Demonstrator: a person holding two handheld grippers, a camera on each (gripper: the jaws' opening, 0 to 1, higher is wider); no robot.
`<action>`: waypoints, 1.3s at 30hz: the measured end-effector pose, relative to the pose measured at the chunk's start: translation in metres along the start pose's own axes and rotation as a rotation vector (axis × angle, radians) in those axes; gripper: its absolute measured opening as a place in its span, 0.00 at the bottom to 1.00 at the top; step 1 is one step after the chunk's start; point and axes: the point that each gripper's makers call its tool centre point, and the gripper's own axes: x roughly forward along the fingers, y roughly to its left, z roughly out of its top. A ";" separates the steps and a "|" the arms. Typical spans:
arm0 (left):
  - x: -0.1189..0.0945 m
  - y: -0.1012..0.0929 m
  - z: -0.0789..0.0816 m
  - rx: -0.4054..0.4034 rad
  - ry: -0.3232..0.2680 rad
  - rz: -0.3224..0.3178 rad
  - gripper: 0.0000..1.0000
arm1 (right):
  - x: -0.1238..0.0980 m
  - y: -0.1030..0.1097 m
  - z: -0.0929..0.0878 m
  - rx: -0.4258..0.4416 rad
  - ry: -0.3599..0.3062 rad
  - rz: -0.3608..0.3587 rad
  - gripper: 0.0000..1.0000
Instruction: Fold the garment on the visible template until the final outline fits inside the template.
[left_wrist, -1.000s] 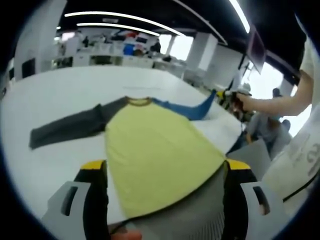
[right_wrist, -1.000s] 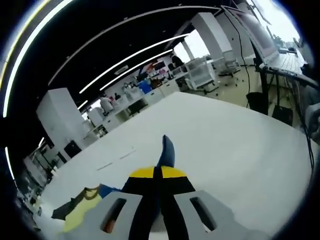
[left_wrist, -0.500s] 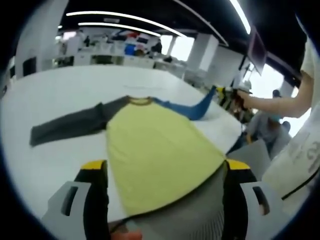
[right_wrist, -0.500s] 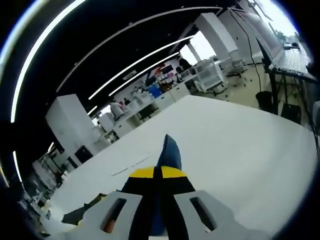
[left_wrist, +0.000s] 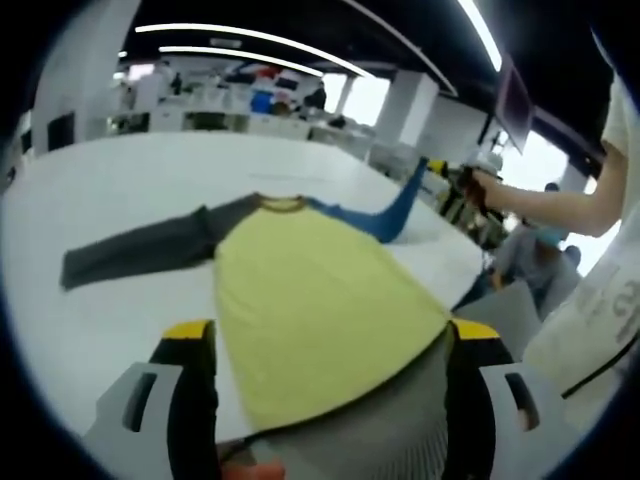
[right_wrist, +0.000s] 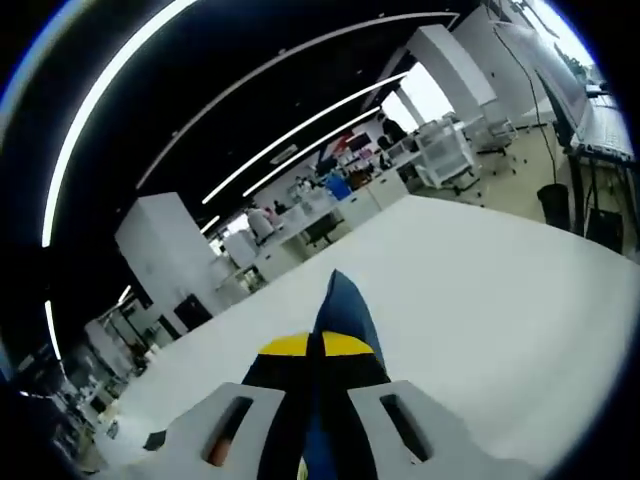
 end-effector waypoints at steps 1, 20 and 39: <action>0.000 0.000 0.000 0.000 0.000 0.001 0.91 | 0.000 0.004 0.001 -0.002 -0.001 0.007 0.02; 0.003 -0.004 -0.001 -0.009 -0.001 -0.013 0.91 | 0.022 0.046 0.013 -0.031 0.019 0.155 0.02; 0.004 -0.005 -0.005 -0.022 -0.003 -0.019 0.90 | 0.050 0.105 0.004 -0.060 0.053 0.311 0.02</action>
